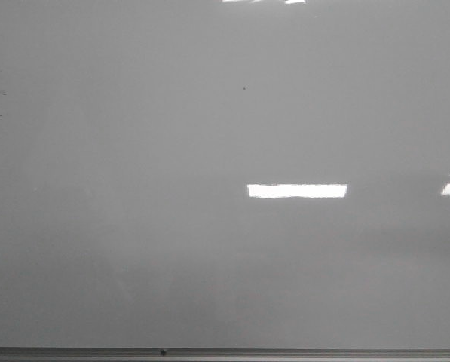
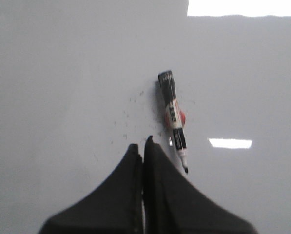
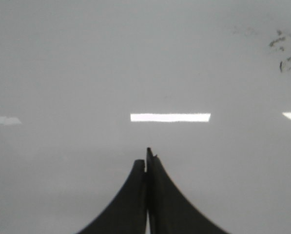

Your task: Write number 9 on whiteboard

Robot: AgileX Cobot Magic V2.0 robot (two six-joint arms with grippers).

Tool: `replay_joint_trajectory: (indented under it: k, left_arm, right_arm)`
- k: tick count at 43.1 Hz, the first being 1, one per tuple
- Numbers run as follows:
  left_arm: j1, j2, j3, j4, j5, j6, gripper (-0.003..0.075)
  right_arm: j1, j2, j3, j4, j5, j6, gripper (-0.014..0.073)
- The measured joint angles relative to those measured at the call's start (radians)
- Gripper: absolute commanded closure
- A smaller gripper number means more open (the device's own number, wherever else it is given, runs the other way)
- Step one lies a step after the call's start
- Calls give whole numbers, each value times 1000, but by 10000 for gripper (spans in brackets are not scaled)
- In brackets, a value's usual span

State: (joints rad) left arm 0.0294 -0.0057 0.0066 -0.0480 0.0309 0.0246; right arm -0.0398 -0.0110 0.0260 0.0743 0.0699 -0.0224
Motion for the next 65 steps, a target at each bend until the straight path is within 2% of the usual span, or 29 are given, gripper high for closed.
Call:
replay_joint_trajectory:
  k: [4, 7, 16, 22, 28, 30, 32, 36, 37, 40, 43, 46, 53, 60, 65]
  left_arm:
    - [0, 0, -9, 0, -58, 0, 739]
    - [0, 0, -41, 0, -53, 0, 739]
    - [0, 74, -247, 0, 101, 0, 739]
    - [0, 229, -345, 0, 225, 0, 739]
    - [0, 366, -393, 0, 251, 0, 725]
    - [0, 385, -395, 0, 251, 0, 684]
    - [0, 399, -395, 0, 251, 0, 634]
    - [0, 409, -395, 0, 250, 0, 447]
    - [0, 409, -395, 0, 250, 0, 372]
    - [0, 409, -397, 0, 243, 0, 216]
    - [0, 409, -397, 0, 237, 0, 114]
    - [0, 409, -397, -8, 236, 0, 99]
    - [-10, 448, -397, -62, 236, 0, 101]
    - [-104, 618, -418, -109, 215, 0, 102]
    - [-168, 777, -424, -148, 113, 0, 101]
  right_arm:
    - [0, 0, -16, 0, 2, 0, 661]
    - [0, 0, -66, 0, 58, 0, 661]
    - [0, 63, -295, 0, 215, 0, 654]
    - [0, 203, -407, 0, 240, 0, 652]
    - [0, 337, -467, 0, 245, 0, 629]
    - [0, 357, -471, 0, 245, 0, 596]
    - [0, 376, -472, 2, 247, 0, 524]
    - [0, 385, -474, 4, 251, 0, 336]
    - [0, 385, -474, 4, 251, 0, 285]
    - [0, 385, -474, 5, 253, 0, 136]
    - [0, 385, -476, 5, 253, 0, 53]
    - [0, 385, -476, 6, 253, 0, 23]
    - [0, 385, -476, 8, 253, 0, 22]
    - [0, 385, -476, 8, 253, 0, 22]
    - [0, 385, -476, 8, 253, 0, 22]
